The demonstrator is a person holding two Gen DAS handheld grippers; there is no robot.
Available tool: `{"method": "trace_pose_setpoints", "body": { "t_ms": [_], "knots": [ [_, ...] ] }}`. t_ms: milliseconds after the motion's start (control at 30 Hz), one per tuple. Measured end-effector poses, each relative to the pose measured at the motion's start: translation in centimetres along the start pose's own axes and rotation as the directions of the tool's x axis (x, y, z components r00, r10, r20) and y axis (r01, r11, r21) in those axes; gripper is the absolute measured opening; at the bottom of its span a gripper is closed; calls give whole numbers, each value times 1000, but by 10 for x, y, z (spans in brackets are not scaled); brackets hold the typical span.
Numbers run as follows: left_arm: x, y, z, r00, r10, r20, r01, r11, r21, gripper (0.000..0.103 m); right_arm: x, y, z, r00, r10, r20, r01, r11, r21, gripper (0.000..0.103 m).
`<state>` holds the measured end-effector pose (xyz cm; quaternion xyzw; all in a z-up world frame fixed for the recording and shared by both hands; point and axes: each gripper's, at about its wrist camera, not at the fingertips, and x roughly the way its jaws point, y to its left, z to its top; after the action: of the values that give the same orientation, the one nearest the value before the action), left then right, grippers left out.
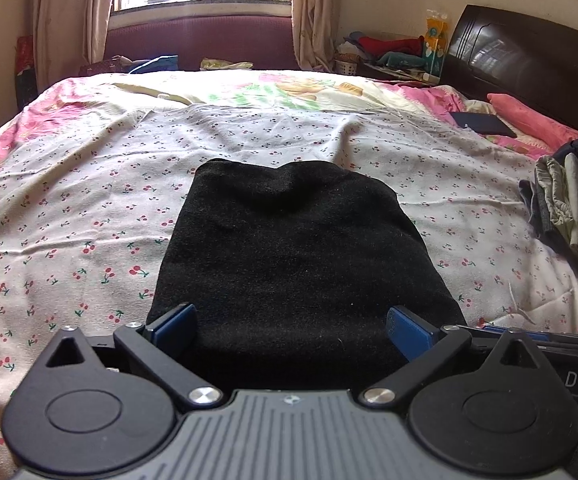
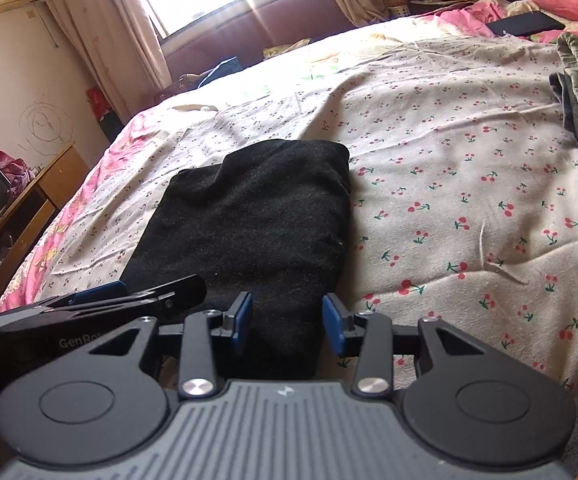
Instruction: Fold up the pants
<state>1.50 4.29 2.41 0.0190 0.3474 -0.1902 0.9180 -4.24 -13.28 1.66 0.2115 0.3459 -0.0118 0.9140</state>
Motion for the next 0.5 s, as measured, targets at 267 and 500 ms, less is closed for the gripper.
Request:
{"method": "trace_pose_setpoints", "body": {
  "t_ms": [267, 500],
  "knots": [
    [-4, 18, -3, 1000, 15, -11, -16, 991, -130, 103, -5, 5, -8, 1000, -6, 16, 7, 1000, -29, 41],
    [-6, 7, -7, 995, 84, -57, -88, 993, -74, 103, -6, 1, -8, 1000, -3, 6, 3, 1000, -13, 41]
  ]
}}
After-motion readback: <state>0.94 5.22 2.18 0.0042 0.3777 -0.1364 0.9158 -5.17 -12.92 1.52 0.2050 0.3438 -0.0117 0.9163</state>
